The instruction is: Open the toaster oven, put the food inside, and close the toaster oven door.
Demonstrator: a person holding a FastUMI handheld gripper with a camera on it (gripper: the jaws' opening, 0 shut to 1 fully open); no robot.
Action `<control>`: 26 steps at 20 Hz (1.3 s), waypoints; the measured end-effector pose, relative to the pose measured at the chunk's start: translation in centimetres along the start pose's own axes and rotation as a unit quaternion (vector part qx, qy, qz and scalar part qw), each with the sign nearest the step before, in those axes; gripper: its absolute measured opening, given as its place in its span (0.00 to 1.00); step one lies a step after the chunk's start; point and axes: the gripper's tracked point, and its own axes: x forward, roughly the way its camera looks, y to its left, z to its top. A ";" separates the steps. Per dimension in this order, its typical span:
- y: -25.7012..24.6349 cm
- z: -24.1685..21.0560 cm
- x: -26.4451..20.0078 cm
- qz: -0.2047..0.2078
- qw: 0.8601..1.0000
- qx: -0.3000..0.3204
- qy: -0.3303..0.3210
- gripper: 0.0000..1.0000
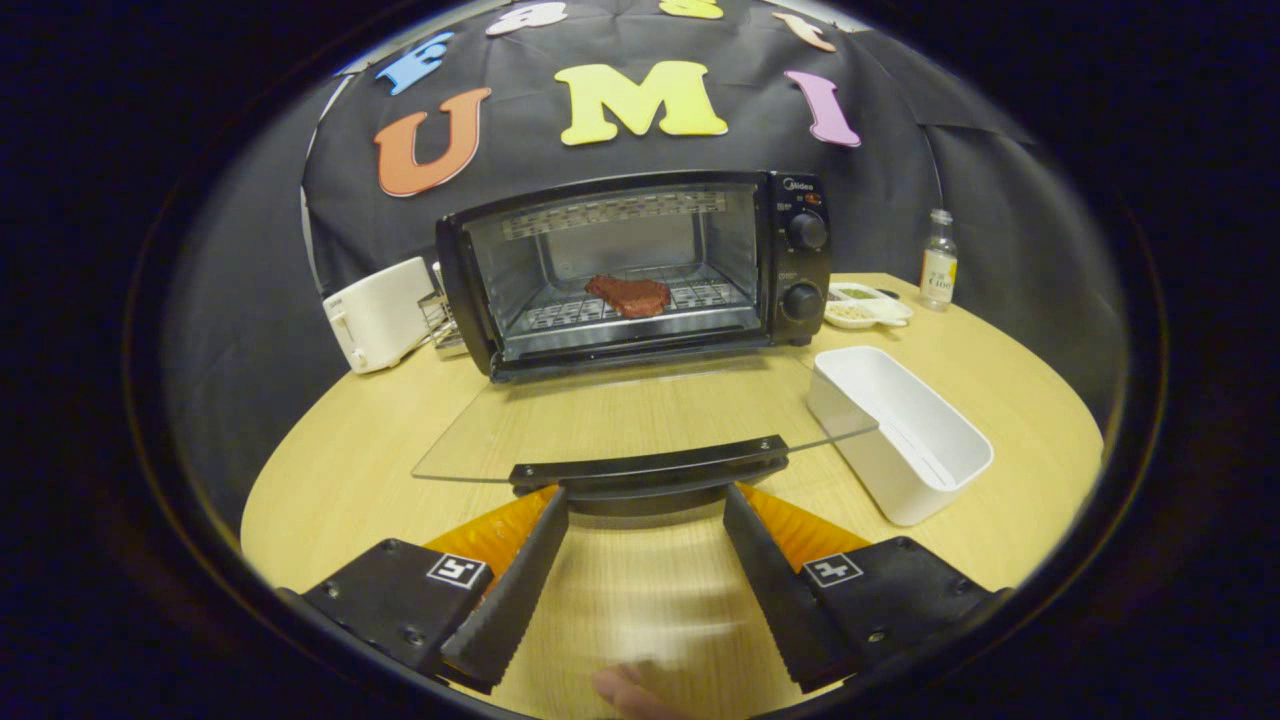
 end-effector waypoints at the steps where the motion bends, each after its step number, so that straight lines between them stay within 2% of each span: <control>1: 0.2 0.8 -0.3 0.001 1.000 -0.001 -0.011 1.00; 7: 1.4 7.0 -1.4 0.006 0.997 -0.005 -0.075 1.00; 15: 2.8 15.3 0.9 0.000 0.992 -0.026 -0.120 1.00; 19: 2.9 19.5 1.7 -0.018 0.987 -0.050 -0.155 1.00; 22: 3.5 22.2 -1.4 -0.007 0.982 -0.057 -0.180 1.00; 26: 3.1 24.1 -10.1 0.015 0.975 -0.058 -0.214 1.00</control>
